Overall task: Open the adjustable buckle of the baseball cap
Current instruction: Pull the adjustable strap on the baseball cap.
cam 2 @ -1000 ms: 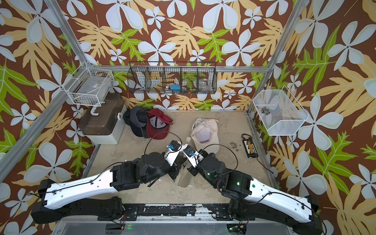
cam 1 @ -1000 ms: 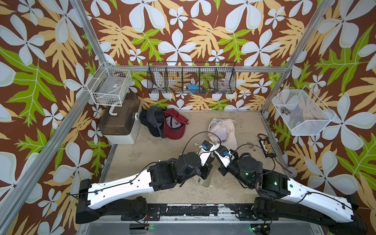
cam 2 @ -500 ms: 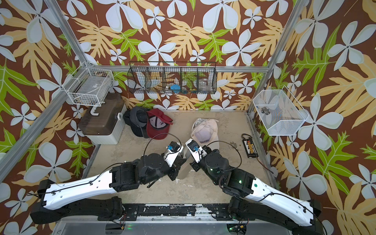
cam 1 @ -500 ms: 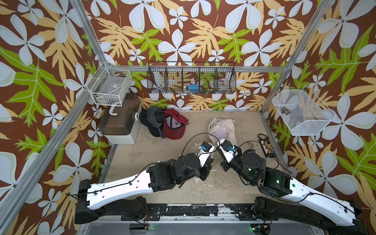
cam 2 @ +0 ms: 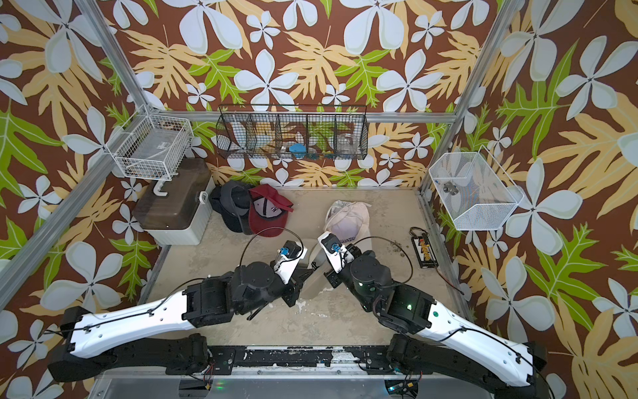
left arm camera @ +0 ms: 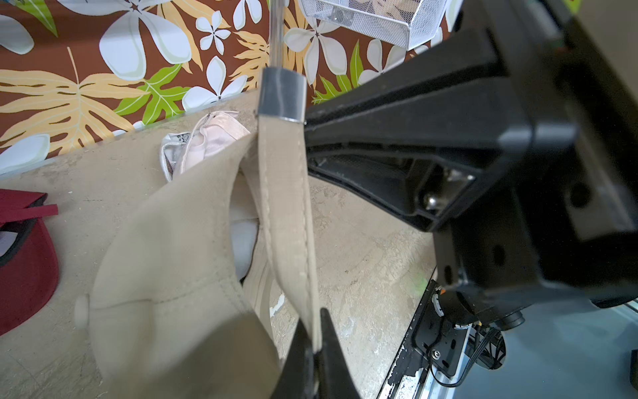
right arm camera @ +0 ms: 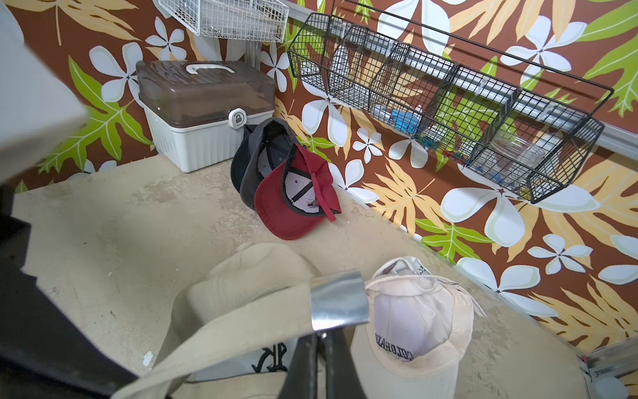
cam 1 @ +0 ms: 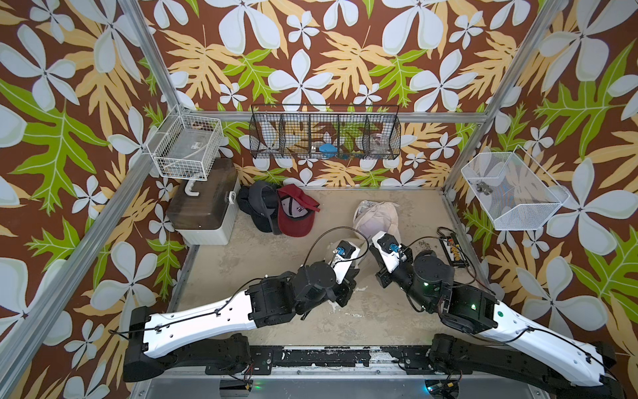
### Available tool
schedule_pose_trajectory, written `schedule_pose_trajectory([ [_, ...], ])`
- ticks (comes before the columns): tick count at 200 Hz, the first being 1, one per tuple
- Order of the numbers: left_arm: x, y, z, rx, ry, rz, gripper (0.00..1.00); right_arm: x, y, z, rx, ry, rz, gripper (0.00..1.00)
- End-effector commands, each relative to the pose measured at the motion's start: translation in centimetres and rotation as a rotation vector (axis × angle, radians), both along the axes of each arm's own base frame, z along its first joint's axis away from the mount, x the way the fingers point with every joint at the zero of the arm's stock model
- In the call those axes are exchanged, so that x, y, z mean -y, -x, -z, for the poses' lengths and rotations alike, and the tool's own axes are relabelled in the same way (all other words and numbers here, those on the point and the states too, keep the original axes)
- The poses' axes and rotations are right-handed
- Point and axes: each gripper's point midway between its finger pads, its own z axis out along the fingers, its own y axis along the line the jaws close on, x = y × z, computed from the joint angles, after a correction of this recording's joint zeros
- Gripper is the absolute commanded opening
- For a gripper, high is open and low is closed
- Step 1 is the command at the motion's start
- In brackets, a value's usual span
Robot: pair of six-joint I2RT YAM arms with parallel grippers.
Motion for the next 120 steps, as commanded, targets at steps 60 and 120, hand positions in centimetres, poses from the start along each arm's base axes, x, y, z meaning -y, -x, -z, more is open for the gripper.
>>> schedule_pose_trajectory([
  [60,-0.78,-0.2,-0.46,0.019,0.01,-0.025,0.06,0.14,-0.25,-1.52,0.021,-0.052,0.018,0.0],
  [120,-1.29,-0.32,-0.29,0.023,0.008,-0.041,0.05,0.37,-0.32,-1.3,0.016,-0.052,0.028,0.0],
])
